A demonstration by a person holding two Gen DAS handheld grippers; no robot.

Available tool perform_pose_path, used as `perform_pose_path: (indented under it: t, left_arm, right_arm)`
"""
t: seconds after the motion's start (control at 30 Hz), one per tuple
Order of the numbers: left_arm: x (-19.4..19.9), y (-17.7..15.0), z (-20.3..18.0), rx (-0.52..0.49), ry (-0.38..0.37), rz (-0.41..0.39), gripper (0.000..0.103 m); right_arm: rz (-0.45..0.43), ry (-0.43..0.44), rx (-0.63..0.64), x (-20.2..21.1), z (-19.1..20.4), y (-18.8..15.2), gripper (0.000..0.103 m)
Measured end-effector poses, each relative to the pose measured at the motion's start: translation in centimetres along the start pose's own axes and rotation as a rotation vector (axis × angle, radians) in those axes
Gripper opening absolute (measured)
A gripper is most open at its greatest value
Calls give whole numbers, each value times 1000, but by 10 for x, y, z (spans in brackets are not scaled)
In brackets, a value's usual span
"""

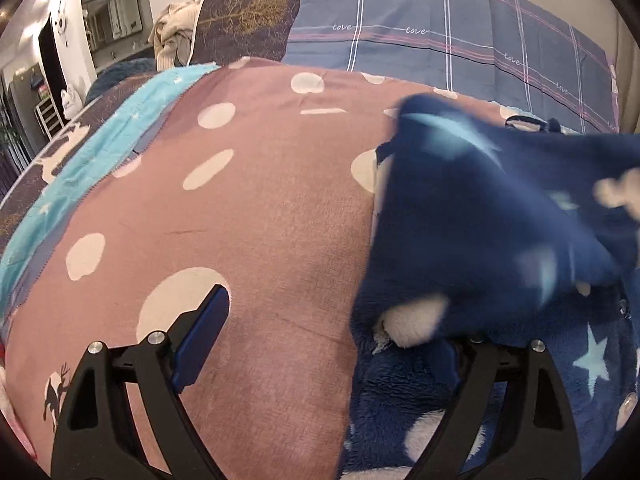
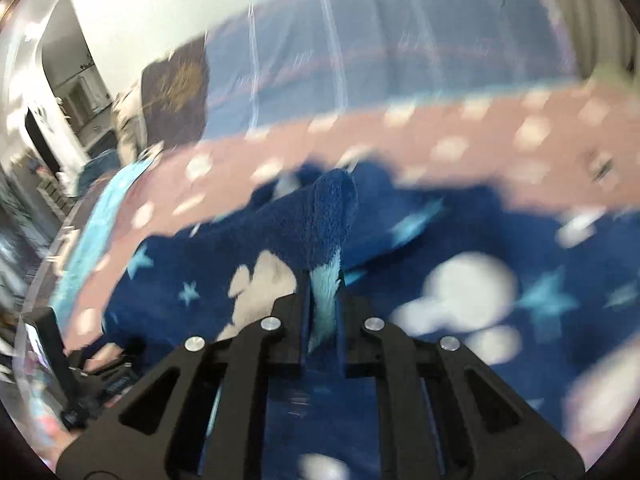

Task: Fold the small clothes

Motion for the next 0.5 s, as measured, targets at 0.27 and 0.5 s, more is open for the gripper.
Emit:
perform_pose_path:
  t: [0.27,0.5]
  left_arm:
    - [10,-3,-13,-76,11,-29,90]
    - [52,-8,-9,-101,-153,-72,74]
  right_arm:
    - [138,-259,-72,4,-109,-46,17]
    - [109,-126,-136,19,-103,-50,33]
Point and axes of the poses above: each gripper's, at about its wrist camera, not at the fingertips, and x roughly against the way its jaws point, z to its left, y to its top, the point moved 7 cm from there along -x, roughly the way its jaws point, and after that the axes turned 1 degree about y, right-handed, at the moved point
